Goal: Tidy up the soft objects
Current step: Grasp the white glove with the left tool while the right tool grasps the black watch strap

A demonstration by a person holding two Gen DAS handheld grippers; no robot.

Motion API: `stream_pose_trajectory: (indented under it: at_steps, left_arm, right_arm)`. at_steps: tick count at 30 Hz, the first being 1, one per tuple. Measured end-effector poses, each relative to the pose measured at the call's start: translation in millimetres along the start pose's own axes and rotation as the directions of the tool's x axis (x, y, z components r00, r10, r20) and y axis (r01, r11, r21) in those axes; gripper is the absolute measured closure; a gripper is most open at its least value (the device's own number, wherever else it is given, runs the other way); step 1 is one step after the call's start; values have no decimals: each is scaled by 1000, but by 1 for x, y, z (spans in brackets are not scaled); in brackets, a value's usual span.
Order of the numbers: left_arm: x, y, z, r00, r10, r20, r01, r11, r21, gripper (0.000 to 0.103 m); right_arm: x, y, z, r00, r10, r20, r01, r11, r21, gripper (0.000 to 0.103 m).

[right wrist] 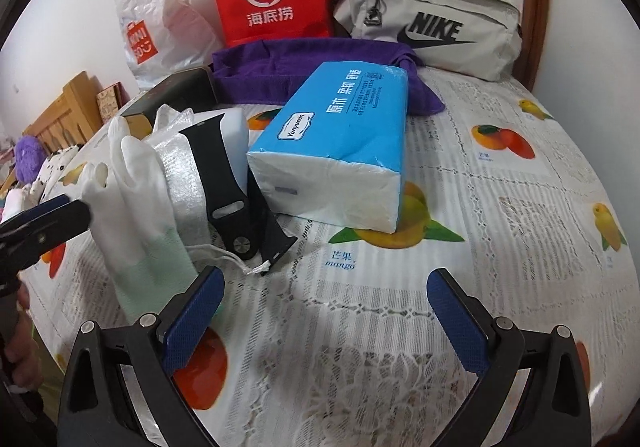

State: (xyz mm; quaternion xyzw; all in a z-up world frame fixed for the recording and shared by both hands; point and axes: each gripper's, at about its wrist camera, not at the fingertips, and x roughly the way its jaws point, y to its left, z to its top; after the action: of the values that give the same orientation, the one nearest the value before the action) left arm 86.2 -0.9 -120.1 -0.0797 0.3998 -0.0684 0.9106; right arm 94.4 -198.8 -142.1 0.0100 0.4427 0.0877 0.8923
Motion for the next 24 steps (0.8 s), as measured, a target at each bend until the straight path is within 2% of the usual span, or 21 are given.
stream_pose_trajectory:
  at_steps: [2, 4, 6, 9, 11, 12, 13, 14, 16, 17, 19, 22, 24]
  left_arm:
    - [9, -2, -1, 1000, 20, -23, -20, 1000, 3, 1]
    - [15, -6, -2, 997, 67, -23, -66, 997, 25, 1]
    - [18, -9, -2, 995, 92, -29, -91, 995, 43, 1]
    - [17, -9, -2, 995, 99, -24, -98, 994, 46, 1]
    - [15, -8, -2, 995, 100, -9, -100, 994, 45, 10]
    - [13, -8, -1, 994, 105, -6, -104, 993, 52, 17]
    - [12, -8, 0, 994, 111, -6, -111, 992, 55, 26]
    - [12, -8, 1, 994, 108, -5, -108, 993, 55, 31]
    - [11, -5, 2, 997, 77, -21, -76, 996, 50, 56]
    - [12, -3, 3, 998, 49, -40, -47, 998, 44, 62]
    - [13, -1, 4, 998, 5, -60, -3, 999, 34, 81]
    - [5, 1, 6, 998, -21, -58, 23, 999, 36, 91]
    - [-1, 4, 9, 998, -38, -50, 39, 999, 21, 93]
  right_arm:
    - [5, -5, -1, 1000, -9, -6, 9, 1000, 6, 2]
    - [11, -12, -1, 999, 13, -32, -11, 999, 46, 2]
    - [10, -16, 1, 999, 30, -23, -29, 997, 67, 2]
    - [14, -17, 2, 998, 39, -47, -36, 998, 50, 0]
    - [18, -7, 2, 997, -2, -72, 1, 1000, -18, 0]
    - [19, -3, 1, 997, -27, -76, 24, 999, -43, 0]
    - [18, -3, 0, 997, -29, -73, 26, 999, -40, 0]
    - [18, -4, 0, 997, -23, -71, 20, 999, -32, 0]
    - [16, -7, -1, 998, -9, -67, 7, 1000, -27, 0]
    - [16, -8, -1, 998, -9, -67, 8, 1000, -25, 0]
    - [15, -5, -1, 997, -20, -70, 18, 999, -35, 0]
    - [9, -4, 0, 997, 7, -75, -9, 1000, -27, 4]
    - [0, -3, 4, 997, 58, -54, -58, 998, 2, 13]
